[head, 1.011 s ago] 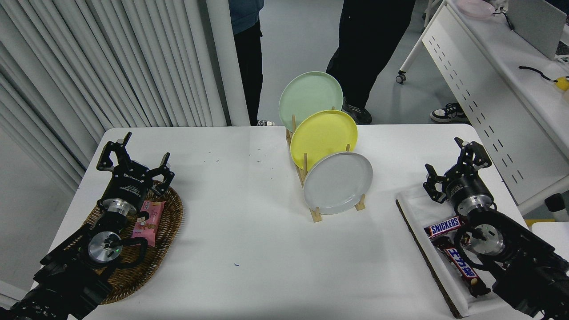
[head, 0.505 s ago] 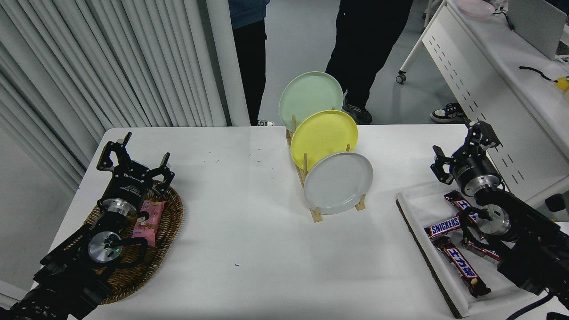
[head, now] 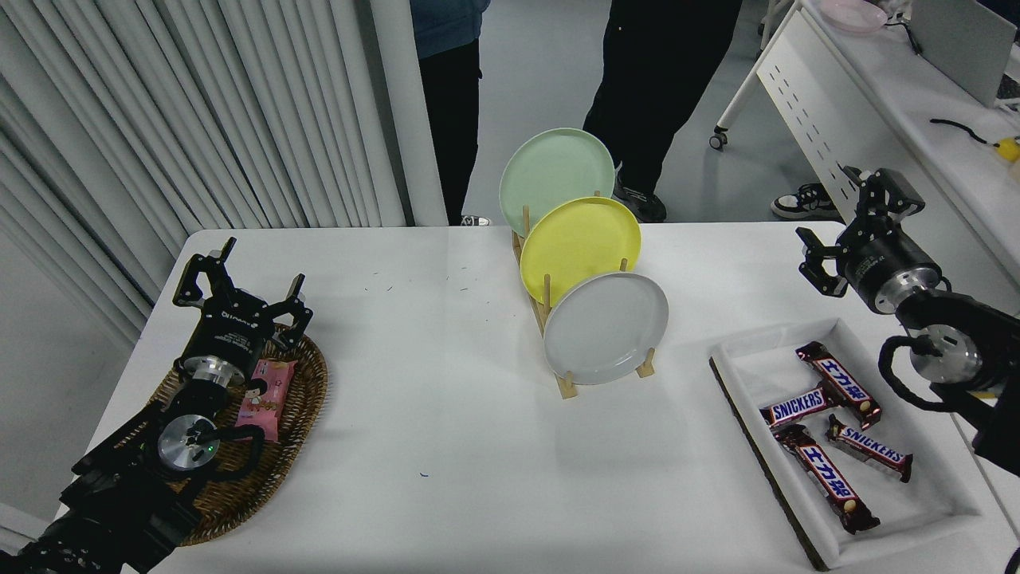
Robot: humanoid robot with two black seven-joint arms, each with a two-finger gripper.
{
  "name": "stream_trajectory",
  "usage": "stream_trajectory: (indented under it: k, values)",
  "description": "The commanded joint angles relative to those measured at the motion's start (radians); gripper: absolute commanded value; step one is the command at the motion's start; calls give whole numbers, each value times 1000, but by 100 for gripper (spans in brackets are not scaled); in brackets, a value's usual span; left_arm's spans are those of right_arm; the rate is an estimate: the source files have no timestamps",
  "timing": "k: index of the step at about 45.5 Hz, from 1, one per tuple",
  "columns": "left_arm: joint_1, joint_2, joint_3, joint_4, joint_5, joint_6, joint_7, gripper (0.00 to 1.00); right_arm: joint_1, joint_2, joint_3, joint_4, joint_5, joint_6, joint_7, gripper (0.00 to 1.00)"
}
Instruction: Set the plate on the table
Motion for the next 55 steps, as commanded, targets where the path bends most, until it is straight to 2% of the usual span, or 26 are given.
stream_trajectory:
  k: [1,10,22,27,37,44,48,55]
  values:
    - [0,0,-1,1,0,-1,0,100,99,-85,-214,91,28,12,-1,100]
    - [0,0,-1,1,0,-1,0,100,197,-137,-381,208,31,30,-1,100]
    - [0,0,-1,1,0,1,0,100,213,-136,-389,271,39,70,-14,100]
    - [0,0,-1,-1,0,-1,0,100,213,-136,-389,289,40,70,-77,100]
    - [0,0,-1,1,0,-1,0,100,271,-152,-389,352,37,52,-297,100]
    - [0,0,-1,1,0,-1,0,100,286,-151,-374,361,42,15,-314,100]
    - [0,0,-1,-1,0,-1,0,100,292,-91,-366,355,52,-27,-315,100]
    - [0,0,-1,-1,0,-1,0,100,309,-14,-368,353,181,-102,-315,100]
